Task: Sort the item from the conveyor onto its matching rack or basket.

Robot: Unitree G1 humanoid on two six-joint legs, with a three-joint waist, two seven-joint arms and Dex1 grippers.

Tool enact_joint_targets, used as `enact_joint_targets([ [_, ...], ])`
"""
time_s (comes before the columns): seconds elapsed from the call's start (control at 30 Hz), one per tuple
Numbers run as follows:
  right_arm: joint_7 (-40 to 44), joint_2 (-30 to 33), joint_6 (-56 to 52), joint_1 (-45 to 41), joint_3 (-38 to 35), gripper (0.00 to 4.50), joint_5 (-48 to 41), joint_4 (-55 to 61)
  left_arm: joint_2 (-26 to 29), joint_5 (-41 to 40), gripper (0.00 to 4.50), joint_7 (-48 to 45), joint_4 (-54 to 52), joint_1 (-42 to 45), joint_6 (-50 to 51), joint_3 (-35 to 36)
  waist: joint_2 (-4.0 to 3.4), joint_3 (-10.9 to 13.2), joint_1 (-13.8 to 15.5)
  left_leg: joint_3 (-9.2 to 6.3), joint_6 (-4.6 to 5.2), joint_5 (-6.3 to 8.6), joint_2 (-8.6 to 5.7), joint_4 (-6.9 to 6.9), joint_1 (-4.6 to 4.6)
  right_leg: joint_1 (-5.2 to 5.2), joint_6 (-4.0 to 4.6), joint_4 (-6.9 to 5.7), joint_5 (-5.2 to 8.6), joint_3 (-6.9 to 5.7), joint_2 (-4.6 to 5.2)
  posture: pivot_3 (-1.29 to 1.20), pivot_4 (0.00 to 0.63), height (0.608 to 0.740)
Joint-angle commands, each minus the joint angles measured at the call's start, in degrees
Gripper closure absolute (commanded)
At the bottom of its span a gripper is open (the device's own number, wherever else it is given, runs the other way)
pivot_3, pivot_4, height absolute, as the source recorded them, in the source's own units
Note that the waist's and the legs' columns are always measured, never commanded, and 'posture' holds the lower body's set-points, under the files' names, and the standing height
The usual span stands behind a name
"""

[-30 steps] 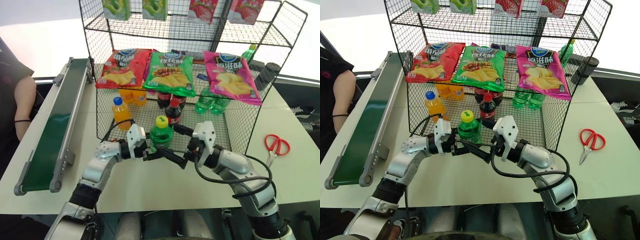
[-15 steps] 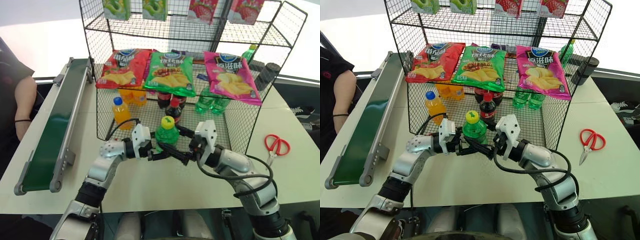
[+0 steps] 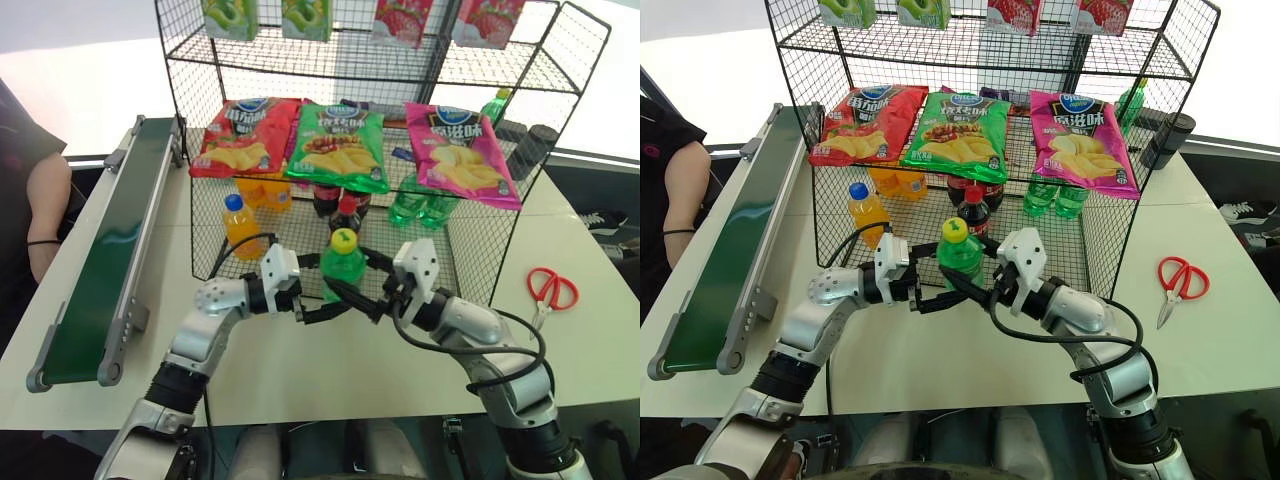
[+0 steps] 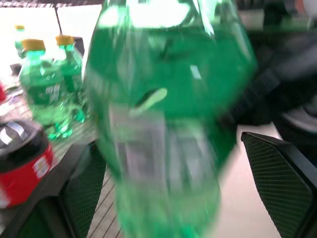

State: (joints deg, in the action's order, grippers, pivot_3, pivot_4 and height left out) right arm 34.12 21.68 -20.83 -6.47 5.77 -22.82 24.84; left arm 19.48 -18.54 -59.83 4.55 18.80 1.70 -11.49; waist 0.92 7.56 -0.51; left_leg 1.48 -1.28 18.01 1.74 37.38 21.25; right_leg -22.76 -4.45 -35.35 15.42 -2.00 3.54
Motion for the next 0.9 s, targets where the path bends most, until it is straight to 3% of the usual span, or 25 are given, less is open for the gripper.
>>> enact_joint_targets([
  [0.03,-2.53,0.71,6.28,1.76,-6.16,1.50,2.65,-0.01,1.61,-0.21,0.05,1.36,-2.29,-2.37,0.09,2.35,0.00,0.00,0.10,0.00,0.00,0.00,0.00,0.00,0.00,0.00,0.00,0.01,0.00,0.01,0.01,0.00,0.150,0.740],
  [0.33,-11.65,-3.10,14.95,5.01,-13.37,1.50,8.23,-9.54,2.91,-1.40,0.05,4.10,-7.82,-6.26,0.94,4.26,-0.08,-0.02,0.80,0.06,0.00,0.00,0.02,0.00,-0.06,0.00,0.00,-0.05,0.00,0.08,0.03,0.00,0.150,0.740],
  [0.53,-15.25,-6.94,19.71,-0.10,-15.29,1.50,8.81,-21.14,3.07,-2.79,0.05,4.61,-12.64,-6.57,3.91,3.71,-0.23,0.03,0.76,0.10,-0.01,0.00,0.03,0.00,-0.09,0.00,0.00,-0.10,0.00,0.13,0.01,0.00,0.150,0.740],
  [0.9,-18.31,-8.31,26.06,-9.17,-18.11,1.50,8.77,-37.97,3.59,-3.01,0.05,5.08,-14.68,-6.84,5.91,3.51,-0.40,0.05,0.75,0.12,-0.01,-0.01,0.02,0.00,-0.10,0.01,0.00,-0.10,0.00,0.15,0.01,0.00,0.150,0.740],
])
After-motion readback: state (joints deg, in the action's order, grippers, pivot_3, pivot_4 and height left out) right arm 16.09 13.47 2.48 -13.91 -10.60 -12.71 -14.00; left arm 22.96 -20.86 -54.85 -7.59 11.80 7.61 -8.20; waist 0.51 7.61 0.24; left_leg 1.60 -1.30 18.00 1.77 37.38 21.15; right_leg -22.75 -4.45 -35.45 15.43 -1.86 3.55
